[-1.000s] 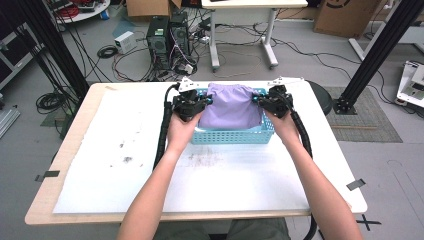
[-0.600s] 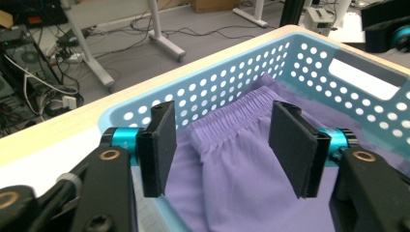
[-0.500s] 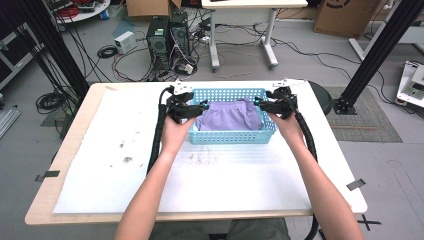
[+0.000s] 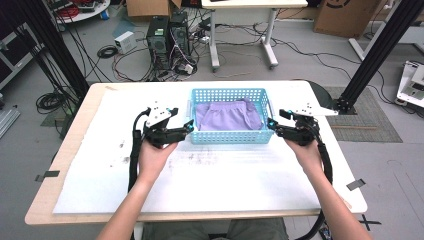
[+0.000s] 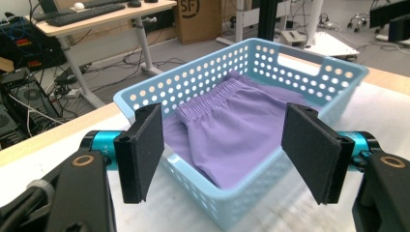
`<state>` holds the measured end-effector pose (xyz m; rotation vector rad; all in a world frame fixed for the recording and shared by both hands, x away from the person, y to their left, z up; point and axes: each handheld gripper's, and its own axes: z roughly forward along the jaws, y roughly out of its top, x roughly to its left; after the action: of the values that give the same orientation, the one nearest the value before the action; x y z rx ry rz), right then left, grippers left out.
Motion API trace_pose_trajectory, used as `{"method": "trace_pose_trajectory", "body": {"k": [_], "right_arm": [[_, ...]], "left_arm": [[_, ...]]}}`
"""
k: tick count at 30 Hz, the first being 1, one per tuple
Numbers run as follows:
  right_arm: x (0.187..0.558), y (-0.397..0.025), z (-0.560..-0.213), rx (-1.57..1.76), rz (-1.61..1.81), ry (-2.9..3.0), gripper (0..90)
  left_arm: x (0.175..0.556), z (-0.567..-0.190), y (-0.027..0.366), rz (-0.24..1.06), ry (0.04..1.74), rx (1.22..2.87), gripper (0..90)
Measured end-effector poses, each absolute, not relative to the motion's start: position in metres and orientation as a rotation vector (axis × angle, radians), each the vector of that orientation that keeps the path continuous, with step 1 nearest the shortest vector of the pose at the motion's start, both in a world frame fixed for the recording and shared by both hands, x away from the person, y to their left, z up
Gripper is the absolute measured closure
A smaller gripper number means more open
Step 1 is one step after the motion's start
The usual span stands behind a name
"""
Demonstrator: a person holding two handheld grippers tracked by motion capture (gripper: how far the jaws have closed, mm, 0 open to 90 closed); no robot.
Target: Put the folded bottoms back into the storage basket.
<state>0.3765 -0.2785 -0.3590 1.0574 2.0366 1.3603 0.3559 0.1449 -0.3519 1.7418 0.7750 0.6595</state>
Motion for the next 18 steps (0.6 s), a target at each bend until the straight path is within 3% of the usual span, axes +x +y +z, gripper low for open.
{"method": "trace_pose_trajectory", "body": {"k": [8,18], "right_arm": [[0.350,-0.290,-0.385,1.062,1.386,2.068,31.0],[0.327,-0.284,-0.400,0.989,1.339,2.127,27.8]], "left_arm": [[0.320,-0.376,0.143,0.670,0.747,1.753,30.0],[0.300,-0.401,0.143,0.637,0.733,1.800,29.6]]}}
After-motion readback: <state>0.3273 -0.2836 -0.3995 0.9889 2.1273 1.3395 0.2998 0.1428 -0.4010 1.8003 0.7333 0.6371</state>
